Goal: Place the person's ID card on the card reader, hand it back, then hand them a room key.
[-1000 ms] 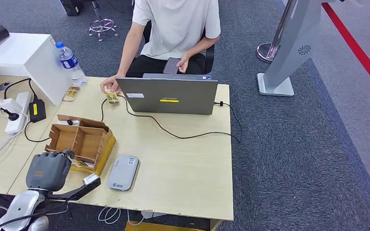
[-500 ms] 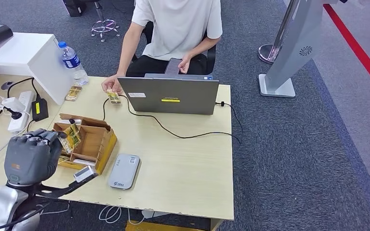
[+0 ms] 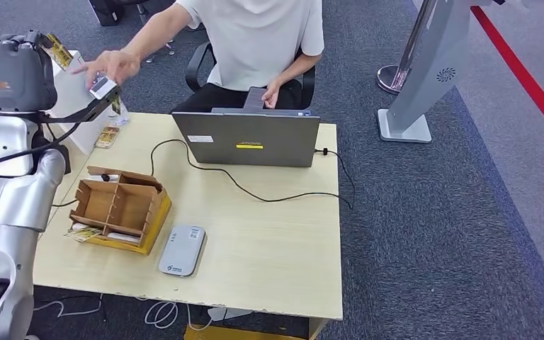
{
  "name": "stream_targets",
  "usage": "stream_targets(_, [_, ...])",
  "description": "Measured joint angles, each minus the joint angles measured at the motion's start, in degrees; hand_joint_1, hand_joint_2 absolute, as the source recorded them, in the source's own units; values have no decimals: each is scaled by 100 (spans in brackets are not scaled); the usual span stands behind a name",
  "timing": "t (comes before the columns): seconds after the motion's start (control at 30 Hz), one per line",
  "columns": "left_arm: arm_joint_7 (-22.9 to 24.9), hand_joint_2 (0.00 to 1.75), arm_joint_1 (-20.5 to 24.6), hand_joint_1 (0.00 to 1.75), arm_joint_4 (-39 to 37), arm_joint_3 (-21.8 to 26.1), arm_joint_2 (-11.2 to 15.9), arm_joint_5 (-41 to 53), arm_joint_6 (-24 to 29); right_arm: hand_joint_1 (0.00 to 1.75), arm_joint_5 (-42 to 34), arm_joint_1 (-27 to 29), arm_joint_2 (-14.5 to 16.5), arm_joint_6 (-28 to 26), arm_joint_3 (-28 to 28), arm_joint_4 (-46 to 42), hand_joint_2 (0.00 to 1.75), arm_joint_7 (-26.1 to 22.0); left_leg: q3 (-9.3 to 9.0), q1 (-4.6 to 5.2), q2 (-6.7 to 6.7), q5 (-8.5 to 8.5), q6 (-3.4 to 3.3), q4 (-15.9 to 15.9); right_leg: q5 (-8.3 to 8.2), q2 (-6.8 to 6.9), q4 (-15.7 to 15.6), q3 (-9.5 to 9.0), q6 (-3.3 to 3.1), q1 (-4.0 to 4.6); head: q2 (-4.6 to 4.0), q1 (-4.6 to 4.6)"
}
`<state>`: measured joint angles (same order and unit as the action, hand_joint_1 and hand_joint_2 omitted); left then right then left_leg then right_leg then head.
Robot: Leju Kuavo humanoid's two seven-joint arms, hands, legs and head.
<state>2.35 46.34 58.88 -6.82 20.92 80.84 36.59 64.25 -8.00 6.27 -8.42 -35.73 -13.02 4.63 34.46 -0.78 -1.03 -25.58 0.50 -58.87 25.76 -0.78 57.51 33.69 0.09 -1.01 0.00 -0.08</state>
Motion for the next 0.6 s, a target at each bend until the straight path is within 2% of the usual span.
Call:
stream_targets(0.03, [49, 175, 189, 175, -317, -28, -39, 42, 8, 0, 4, -8, 7, 7, 16, -1, 0, 3, 0, 0, 4, 0, 0, 0, -2, -5, 0, 1, 0, 0, 0, -1])
stream_targets(0.17, [181, 175, 693, 0, -1259, -109, -147, 150, 13, 0, -6, -22, 33, 17, 51, -1, 0, 27, 3, 0, 11, -1, 0, 0, -3, -16, 0, 5, -1, 0, 0, -1])
stream_targets(0.33, [178, 175, 913, 0, -1979, -146, -179, -28, 50, 0, -12, -28, 50, 8, 70, -1, 0, 70, 11, -1, 13, -2, 1, 1, -3, -17, 0, 14, -1, 0, 0, -1])
stream_targets(0.6, [-109, 175, 858, 0, -2398, -146, -61, -404, 141, 0, -79, -12, 49, -16, 72, -1, 0, 42, 20, -3, 13, -1, 1, 2, -3, -16, 2, 21, -1, 2, 0, -1])
